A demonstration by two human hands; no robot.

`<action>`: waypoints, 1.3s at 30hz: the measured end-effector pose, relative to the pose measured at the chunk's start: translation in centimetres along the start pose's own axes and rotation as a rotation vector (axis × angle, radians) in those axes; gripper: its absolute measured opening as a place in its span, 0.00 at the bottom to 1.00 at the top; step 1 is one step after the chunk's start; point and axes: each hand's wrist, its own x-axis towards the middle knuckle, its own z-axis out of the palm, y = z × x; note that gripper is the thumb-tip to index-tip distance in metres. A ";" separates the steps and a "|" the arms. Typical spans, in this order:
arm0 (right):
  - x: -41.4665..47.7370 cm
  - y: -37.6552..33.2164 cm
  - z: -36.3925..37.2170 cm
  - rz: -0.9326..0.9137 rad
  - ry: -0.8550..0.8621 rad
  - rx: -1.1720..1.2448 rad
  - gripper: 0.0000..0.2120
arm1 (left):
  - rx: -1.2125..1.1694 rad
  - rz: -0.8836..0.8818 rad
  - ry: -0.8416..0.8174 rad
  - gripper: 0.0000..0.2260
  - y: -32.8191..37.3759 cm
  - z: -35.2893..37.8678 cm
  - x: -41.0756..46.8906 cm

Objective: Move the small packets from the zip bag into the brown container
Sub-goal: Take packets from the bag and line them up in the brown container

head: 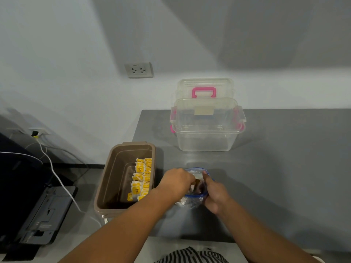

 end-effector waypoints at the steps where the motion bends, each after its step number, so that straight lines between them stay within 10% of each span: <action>1: -0.1 0.0 0.0 0.000 -0.010 0.003 0.17 | 0.018 0.008 0.008 0.11 0.0 -0.1 0.1; 27: -1.2 -0.1 2.7 0.022 -0.010 0.061 0.16 | -0.459 -0.246 0.483 0.04 -11.9 -9.1 -8.5; 39: -0.4 0.9 2.9 0.052 0.029 0.036 0.22 | -0.226 -0.187 -0.139 0.05 -15.8 -1.9 -9.3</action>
